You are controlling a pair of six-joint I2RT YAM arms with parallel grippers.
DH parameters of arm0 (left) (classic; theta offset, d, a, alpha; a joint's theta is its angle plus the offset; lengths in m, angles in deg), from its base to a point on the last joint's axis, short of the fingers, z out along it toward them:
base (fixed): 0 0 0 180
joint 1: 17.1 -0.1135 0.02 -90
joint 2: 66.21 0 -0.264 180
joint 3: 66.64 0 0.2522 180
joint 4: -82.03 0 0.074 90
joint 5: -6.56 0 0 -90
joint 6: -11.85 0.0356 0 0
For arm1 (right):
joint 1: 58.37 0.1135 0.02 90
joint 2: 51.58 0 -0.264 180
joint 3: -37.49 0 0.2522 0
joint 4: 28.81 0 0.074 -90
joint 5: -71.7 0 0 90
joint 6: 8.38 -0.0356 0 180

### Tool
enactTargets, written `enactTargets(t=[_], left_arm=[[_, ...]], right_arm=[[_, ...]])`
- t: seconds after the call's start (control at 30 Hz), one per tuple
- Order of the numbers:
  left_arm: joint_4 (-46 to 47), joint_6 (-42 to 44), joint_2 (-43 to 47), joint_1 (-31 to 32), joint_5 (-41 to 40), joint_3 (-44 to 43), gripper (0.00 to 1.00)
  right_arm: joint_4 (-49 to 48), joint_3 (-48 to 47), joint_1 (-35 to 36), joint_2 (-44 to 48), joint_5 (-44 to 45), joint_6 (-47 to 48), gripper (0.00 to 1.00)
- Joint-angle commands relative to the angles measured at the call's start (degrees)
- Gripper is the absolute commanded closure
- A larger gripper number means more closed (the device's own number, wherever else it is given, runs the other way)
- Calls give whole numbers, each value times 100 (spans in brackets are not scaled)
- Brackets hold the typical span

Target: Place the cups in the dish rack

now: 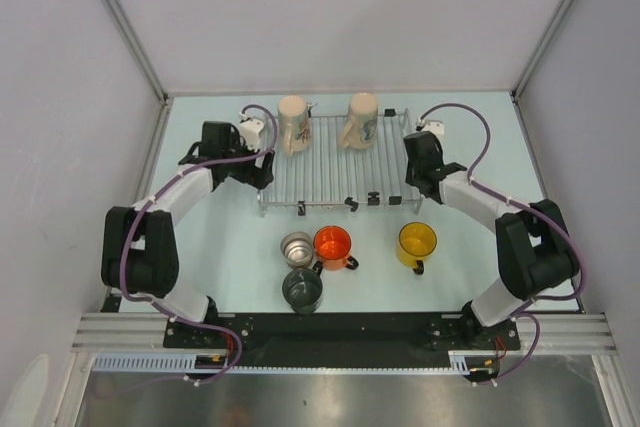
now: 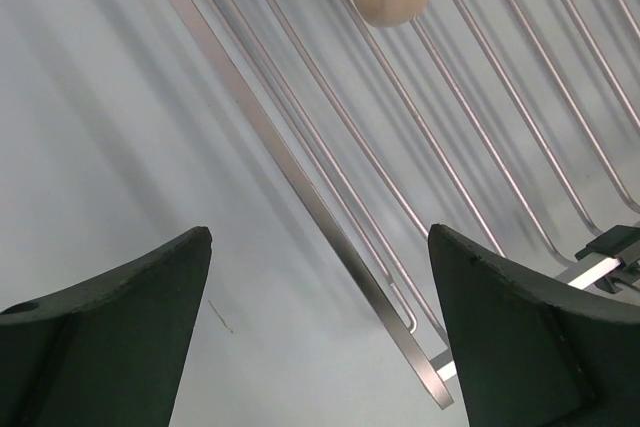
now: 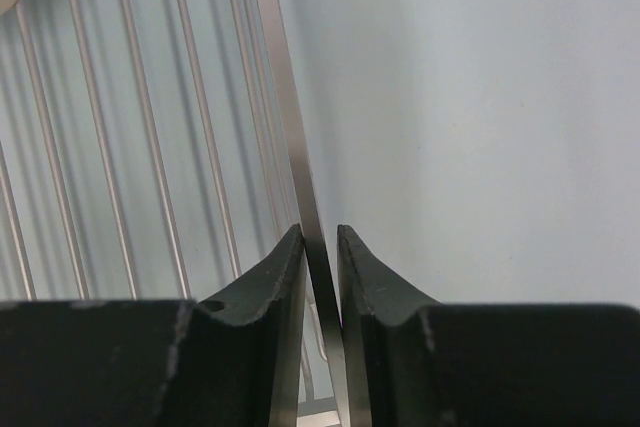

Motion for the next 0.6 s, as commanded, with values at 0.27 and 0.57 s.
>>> enactTargets(t=[0.27,0.57], left_arm=[[-54,340,151,29,288,365,77],[-424,499,898,354,367,910,94]], right_arm=[[-2,561,-38,541,-8,-226,82],[112,1010,-38,1121,-8,-296,83]])
